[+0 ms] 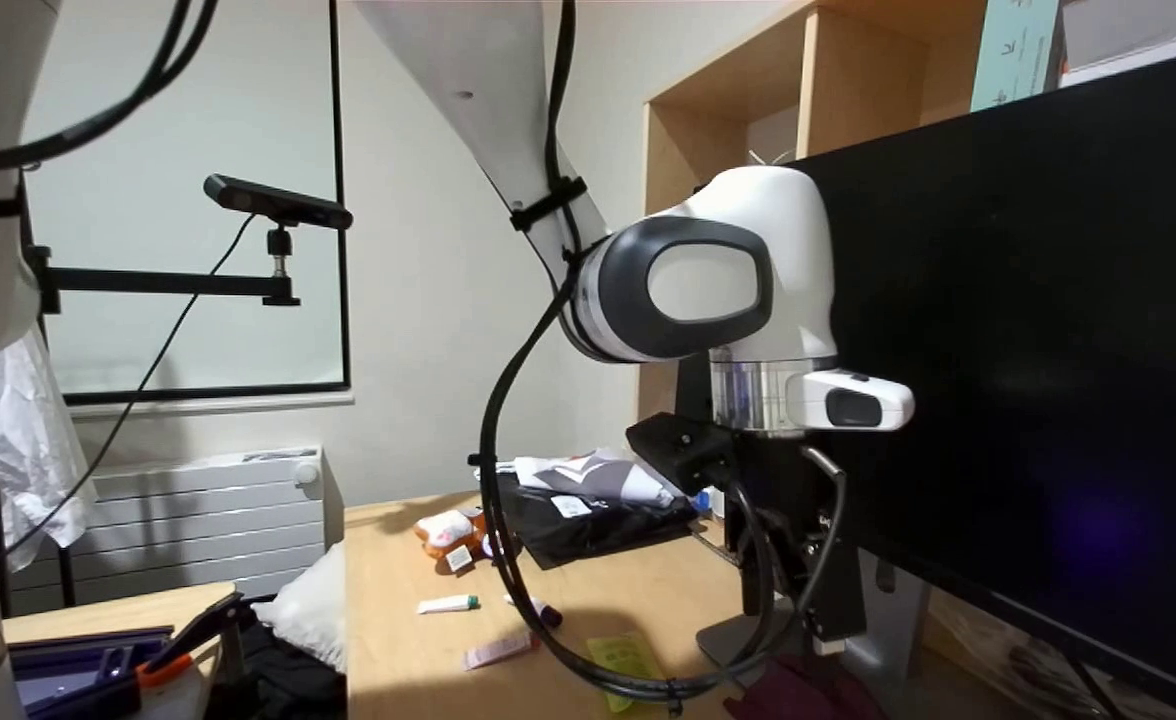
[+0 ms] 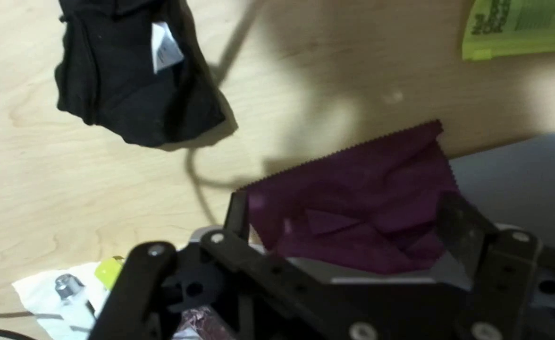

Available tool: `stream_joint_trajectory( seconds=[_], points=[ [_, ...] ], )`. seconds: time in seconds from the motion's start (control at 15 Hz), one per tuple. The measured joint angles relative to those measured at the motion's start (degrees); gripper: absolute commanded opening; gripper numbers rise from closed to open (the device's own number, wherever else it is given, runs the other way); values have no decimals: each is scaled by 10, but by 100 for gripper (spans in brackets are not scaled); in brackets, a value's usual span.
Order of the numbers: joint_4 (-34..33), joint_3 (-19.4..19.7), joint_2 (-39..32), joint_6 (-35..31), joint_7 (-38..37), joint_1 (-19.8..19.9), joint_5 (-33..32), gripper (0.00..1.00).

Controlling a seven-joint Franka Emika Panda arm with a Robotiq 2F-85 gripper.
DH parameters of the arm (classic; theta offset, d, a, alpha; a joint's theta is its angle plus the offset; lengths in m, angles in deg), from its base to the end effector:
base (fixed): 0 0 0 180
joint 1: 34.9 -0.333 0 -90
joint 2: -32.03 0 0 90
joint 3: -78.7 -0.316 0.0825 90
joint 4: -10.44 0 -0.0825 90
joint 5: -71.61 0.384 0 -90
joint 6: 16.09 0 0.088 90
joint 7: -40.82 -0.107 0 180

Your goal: Move the maroon cloth to the front of the desk

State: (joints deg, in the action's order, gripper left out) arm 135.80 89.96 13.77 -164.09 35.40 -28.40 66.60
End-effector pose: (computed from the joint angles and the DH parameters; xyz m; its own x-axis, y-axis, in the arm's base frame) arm 0.5414 -0.1713 0.2503 0.9471 -0.3092 0.0858 -0.3172 -0.9425 0.1054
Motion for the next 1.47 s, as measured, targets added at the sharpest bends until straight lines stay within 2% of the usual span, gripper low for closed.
stream_joint_trajectory(
  seconds=[0.33, 0.8, 1.0, 1.2, 1.47],
  points=[
    [21, 18, 0, 15, 18, 11, -16, 100],
    [24, 17, -3, 12, 18, 11, -16, 100],
    [26, 11, -20, -5, 33, 22, -7, 100],
    [26, -9, -48, -41, 72, 49, 30, 100],
    [24, -61, -83, -96, 160, 99, 83, 100]
  ],
)
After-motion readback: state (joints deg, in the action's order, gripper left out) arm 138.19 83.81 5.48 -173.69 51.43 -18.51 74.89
